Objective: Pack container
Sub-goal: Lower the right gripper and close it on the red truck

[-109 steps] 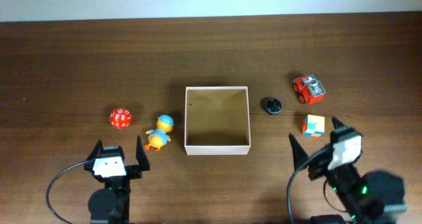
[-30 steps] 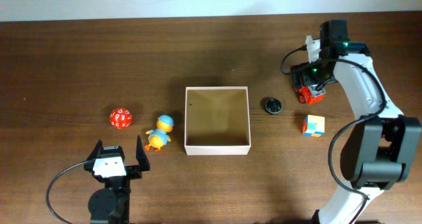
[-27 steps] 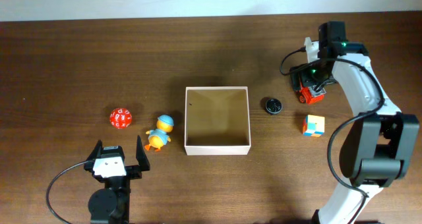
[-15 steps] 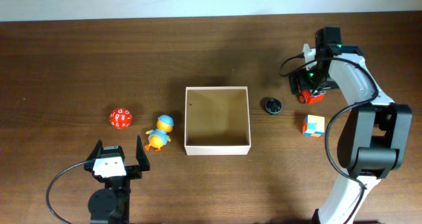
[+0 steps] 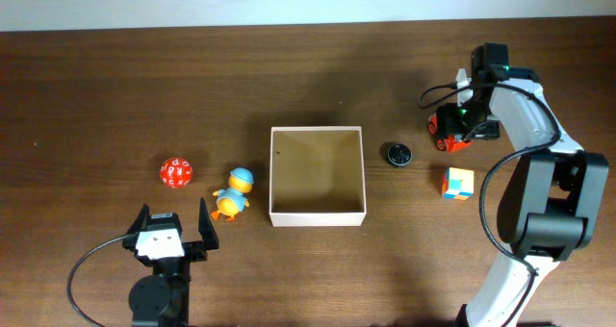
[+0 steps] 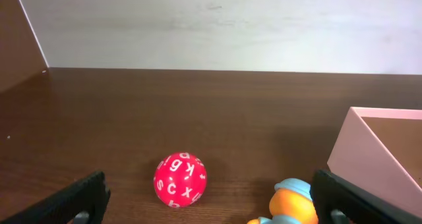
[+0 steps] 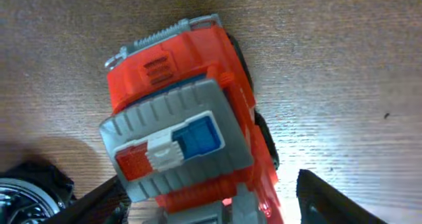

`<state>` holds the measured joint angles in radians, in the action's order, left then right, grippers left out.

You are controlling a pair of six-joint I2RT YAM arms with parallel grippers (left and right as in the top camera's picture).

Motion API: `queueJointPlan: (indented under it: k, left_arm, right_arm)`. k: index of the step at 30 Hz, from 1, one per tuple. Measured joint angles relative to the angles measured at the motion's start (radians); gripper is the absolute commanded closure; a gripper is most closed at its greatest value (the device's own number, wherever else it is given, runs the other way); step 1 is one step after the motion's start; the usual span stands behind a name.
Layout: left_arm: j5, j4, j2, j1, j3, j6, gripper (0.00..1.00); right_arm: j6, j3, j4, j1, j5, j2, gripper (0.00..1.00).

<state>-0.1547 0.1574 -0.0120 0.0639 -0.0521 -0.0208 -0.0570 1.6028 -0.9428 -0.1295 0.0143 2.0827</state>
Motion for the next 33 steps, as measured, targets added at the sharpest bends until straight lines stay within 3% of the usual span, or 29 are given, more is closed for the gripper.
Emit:
queueJointPlan:
  k: [3,14,17,20,27,33]
  left_arm:
    - [0.0,0.0,0.0,0.0,0.0,0.0,0.01]
    - [0.0,0.0,0.0,0.0,0.0,0.0,0.01]
    - [0.0,0.0,0.0,0.0,0.0,0.0,0.01]
    - [0.0,0.0,0.0,0.0,0.0,0.0,0.01]
    - [0.0,0.0,0.0,0.0,0.0,0.0,0.01]
    - [0.0,0.0,0.0,0.0,0.0,0.0,0.01]
  right_arm:
    - [0.029,0.0,0.0,0.0,0.022,0.0,0.34]
    - [0.225,0.0,-0.021,0.0,0.055,0.0,0.34]
    - [0.249,0.0,0.003,0.0,0.056,0.0,0.29]
    - [0.203,0.0,0.057,0.0,0.057,0.0,0.23]
    - [-0.001,0.0,0.069,0.0,0.059,0.0,0.24]
    - [-0.072,0.0,0.069,0.0,0.059,0.0,0.37]
